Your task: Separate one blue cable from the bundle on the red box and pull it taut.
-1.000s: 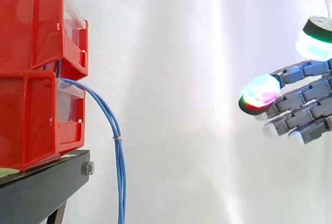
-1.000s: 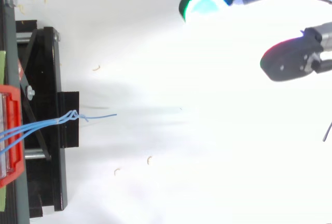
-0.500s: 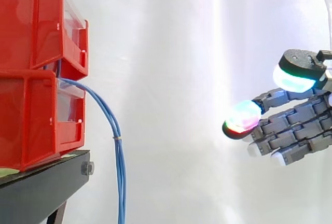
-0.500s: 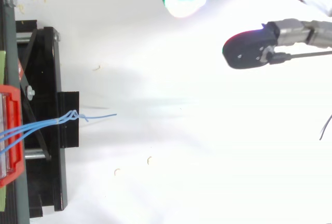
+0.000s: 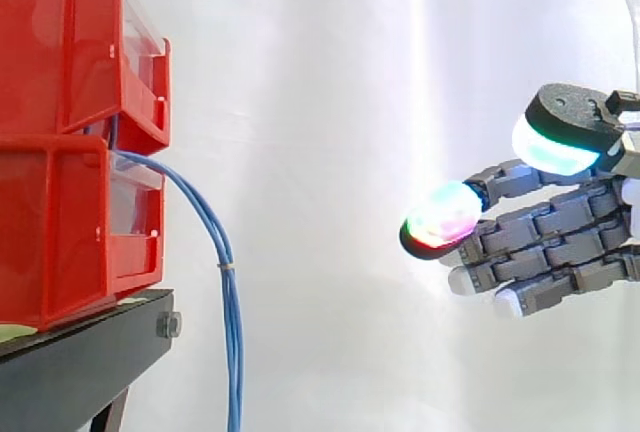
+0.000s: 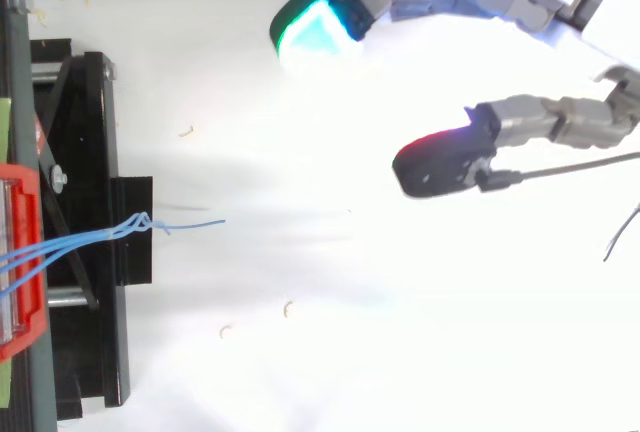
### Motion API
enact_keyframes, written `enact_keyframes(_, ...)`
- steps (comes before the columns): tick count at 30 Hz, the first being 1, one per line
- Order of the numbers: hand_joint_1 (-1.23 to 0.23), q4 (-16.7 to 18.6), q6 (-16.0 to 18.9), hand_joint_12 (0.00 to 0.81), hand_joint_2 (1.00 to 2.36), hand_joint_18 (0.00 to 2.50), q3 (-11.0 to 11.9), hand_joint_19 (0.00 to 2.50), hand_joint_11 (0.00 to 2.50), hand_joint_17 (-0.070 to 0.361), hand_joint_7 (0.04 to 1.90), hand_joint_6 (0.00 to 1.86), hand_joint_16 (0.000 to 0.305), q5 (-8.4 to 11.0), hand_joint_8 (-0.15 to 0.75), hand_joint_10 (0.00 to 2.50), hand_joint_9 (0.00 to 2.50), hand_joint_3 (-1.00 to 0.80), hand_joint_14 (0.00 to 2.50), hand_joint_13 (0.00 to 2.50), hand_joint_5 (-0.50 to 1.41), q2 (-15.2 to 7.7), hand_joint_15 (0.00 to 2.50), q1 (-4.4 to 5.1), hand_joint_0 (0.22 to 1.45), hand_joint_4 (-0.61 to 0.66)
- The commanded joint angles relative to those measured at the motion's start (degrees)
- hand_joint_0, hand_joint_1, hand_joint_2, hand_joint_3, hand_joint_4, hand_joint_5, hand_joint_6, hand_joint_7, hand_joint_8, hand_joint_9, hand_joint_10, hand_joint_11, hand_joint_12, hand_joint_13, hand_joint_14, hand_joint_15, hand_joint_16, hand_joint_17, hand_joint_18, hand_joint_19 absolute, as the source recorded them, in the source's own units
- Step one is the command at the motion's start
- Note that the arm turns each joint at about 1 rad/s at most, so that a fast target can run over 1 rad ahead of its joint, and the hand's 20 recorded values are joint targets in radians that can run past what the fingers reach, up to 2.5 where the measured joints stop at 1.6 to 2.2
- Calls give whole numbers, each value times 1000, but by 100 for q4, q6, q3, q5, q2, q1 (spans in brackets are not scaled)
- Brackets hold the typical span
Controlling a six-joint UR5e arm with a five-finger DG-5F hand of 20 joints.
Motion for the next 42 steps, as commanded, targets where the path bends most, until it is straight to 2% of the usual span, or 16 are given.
enact_keyframes(1,-533,454,15,328,1000,438,28,284,0,99,671,501,44,18,272,0,370,-500,4,344,-224,-308,120,61,529,185)
enact_keyframes(3,-532,551,103,328,1000,439,72,277,0,99,671,501,44,27,272,0,373,-500,3,346,-223,-439,114,70,529,185)
enact_keyframes(4,-532,568,147,328,1000,439,169,277,0,99,674,501,44,27,272,2,375,-500,2,346,-223,-545,118,96,529,186)
enact_keyframes(12,-533,436,200,328,1000,447,511,282,5,99,671,501,44,27,275,0,394,-500,3,355,-222,-870,120,96,530,187)
enact_keyframes(16,-532,533,481,328,1000,449,599,283,8,99,669,501,44,9,277,0,402,-500,2,362,-222,-1142,129,35,530,188)
enact_keyframes(20,-532,542,490,331,1000,453,714,295,23,100,670,501,44,1,279,0,411,-500,2,371,-221,-1274,131,26,531,192)
enact_keyframes(25,-531,630,499,330,1000,461,968,292,20,99,670,501,44,-26,283,0,427,-500,4,380,-221,-1617,135,53,532,191)
enact_keyframes(27,-531,682,543,329,1000,464,1004,292,22,99,669,501,44,-43,285,1,433,-500,3,387,-221,-1758,134,79,532,190)
enact_keyframes(28,-531,682,543,329,1000,464,1004,299,29,99,669,501,44,-43,285,0,435,-500,3,388,-220,-1758,134,79,532,190)
enact_keyframes(29,-530,876,701,329,1000,472,1188,299,24,99,670,501,44,-114,285,0,436,-500,3,389,-221,-2057,138,79,533,191)
enact_keyframes(31,-530,911,815,331,1000,474,1346,302,24,99,668,501,44,-210,286,0,437,-500,3,393,-220,-2224,139,79,533,192)
enact_keyframes(37,-530,893,797,332,1000,479,1610,297,44,99,668,501,44,-281,289,1,464,-500,3,407,-219,-2267,142,53,533,193)
enact_keyframes(40,-529,885,736,332,1000,484,1654,302,49,99,671,501,44,-307,290,0,476,-500,3,414,-219,-2267,144,35,534,195)
enact_keyframes(42,-529,911,604,332,1000,486,1724,299,58,99,671,501,44,-325,290,0,479,-500,3,414,-219,-2267,147,79,534,196)
